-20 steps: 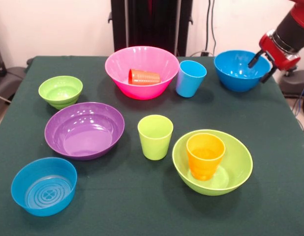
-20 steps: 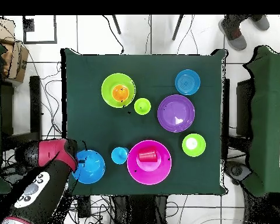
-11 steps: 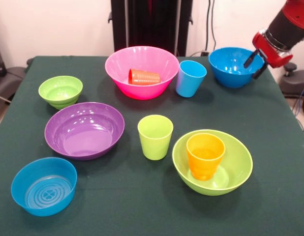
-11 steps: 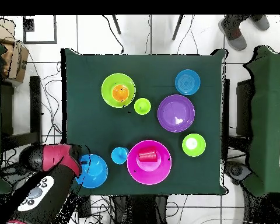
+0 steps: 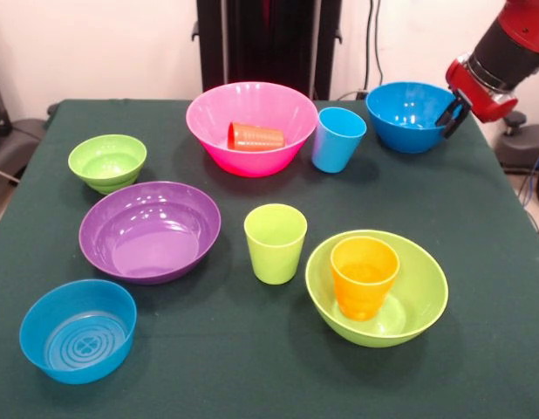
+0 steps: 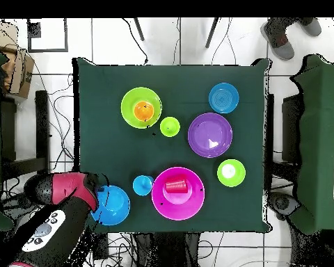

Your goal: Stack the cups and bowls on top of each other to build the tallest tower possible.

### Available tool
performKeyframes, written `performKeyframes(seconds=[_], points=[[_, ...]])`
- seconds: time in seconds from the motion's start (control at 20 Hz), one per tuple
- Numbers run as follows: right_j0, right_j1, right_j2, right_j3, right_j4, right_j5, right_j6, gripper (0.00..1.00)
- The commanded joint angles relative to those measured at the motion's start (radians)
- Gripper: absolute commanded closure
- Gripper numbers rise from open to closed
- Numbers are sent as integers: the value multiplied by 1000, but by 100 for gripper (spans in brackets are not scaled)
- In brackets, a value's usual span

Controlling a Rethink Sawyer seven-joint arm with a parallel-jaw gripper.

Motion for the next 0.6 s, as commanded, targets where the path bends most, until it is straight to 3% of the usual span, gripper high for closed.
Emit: performKeyframes(seconds=[0.05, 0.4, 0.6], points=[[-18, 6, 133, 48, -21, -69, 53, 100], [-19, -24, 112, 38, -42, -9, 32, 100], [-69, -98, 44, -54, -118, 184, -62, 100]])
